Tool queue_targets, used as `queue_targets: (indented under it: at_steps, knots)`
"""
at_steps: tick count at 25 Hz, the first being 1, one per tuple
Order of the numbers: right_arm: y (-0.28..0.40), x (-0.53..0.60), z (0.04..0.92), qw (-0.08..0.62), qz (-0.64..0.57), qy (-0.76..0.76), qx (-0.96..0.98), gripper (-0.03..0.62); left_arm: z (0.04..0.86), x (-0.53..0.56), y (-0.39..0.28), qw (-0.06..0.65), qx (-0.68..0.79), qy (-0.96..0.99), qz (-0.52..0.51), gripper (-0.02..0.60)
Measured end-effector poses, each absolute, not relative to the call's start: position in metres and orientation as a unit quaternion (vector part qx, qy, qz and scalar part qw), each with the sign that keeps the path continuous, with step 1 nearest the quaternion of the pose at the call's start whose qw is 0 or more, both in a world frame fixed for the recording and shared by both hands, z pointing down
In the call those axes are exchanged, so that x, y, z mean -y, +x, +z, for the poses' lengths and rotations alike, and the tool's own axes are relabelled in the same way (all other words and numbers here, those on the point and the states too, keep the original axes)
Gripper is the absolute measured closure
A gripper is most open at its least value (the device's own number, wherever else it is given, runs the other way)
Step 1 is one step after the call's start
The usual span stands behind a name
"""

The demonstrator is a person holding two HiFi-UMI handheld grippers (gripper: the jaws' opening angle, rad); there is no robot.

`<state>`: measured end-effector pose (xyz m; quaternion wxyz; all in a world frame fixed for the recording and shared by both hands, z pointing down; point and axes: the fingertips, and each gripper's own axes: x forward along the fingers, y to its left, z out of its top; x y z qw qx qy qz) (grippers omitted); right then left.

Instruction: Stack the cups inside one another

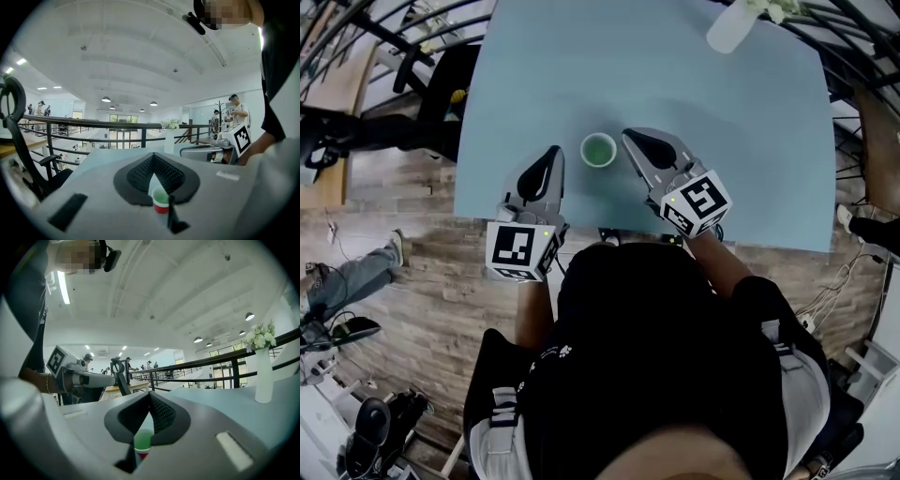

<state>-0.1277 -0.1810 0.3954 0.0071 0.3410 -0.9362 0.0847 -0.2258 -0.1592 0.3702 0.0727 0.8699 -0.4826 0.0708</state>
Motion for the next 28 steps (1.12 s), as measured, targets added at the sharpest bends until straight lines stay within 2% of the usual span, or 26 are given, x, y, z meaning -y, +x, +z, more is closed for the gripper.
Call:
queue_targets:
  at_steps: [28]
  knots:
    - [-0.1295, 0.1783, 0.3885, 0.000, 0.080, 0.339, 0.938, 0.588, 0.3736, 0.1581, -0.2249, 0.075, 0.477, 0.873, 0.074, 0.591]
